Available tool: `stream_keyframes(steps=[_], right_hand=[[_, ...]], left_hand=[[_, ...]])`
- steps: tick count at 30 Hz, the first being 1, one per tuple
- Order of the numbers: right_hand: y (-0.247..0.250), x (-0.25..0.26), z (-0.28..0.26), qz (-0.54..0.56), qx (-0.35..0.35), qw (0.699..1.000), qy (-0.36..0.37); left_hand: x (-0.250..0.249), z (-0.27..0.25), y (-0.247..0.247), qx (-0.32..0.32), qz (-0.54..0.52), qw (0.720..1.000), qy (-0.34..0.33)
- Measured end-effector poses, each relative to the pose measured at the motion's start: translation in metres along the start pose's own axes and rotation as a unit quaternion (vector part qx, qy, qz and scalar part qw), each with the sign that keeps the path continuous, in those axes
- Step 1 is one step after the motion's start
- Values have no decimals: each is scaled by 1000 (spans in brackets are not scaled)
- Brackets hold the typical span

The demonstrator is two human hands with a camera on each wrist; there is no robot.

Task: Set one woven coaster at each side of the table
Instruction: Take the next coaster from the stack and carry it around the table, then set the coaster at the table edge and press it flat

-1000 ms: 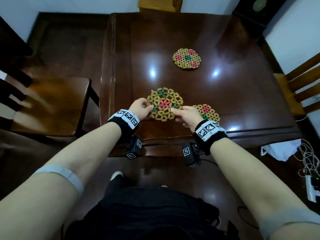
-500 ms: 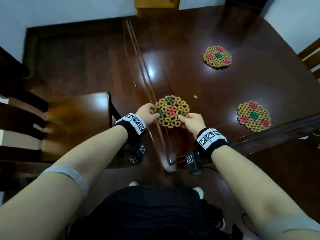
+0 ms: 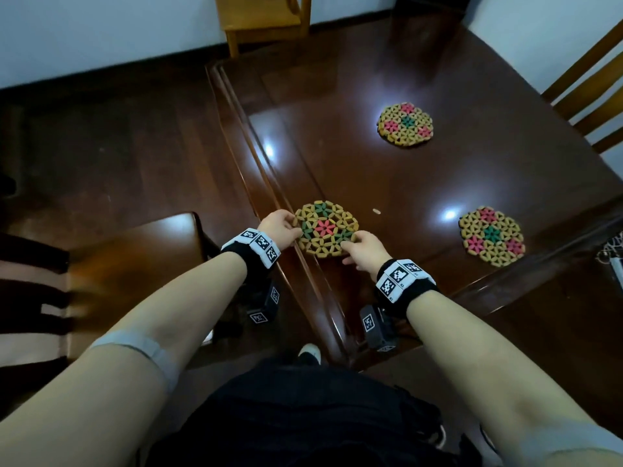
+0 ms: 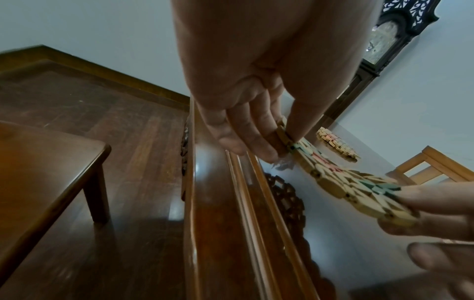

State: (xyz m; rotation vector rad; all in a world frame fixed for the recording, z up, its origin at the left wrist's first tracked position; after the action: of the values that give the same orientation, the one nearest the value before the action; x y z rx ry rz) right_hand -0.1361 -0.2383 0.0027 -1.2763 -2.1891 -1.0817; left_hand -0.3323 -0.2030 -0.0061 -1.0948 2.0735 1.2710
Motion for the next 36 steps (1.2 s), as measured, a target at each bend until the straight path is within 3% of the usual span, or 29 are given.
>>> stream_keyframes(steps=[9,13,19,25,28,32,36], right_hand=[[-2,27,41,31,30,999,-5],[-6,42,65,43,25,999,-4],[-3,65,110,93,-14,994,-49],[-3,89,128,7,-172,978,-119],[-7,106,128,-62,-238,962,-118],[-20,117,137,-200,-211,955,-63],[-34,115,143,-269,-146,950,-55]], left_hand=[[-13,50,28,28,27,999,13],[-25,94,46,33,55,998,-14],[-51,183,59,119,152,980,-44],[-68,240,79,161,301,924,-172],[-78,251,81,197,360,868,-279],[-86,255,66,250,446,762,-398],[-84,262,61,280,484,705,-435]])
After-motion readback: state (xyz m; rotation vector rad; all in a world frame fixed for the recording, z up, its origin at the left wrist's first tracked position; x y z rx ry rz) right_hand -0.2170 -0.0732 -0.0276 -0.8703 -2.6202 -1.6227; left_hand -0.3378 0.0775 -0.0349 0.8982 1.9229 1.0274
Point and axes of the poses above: each hand's wrist, its own z-axis towards the middle knuckle, its own y-axis out of the back of the hand, x = y × z, the point moved 4 cm from there along z, towards the middle knuckle, and after that the axes turned 5 degrees about -z, right-handed, at the moved point
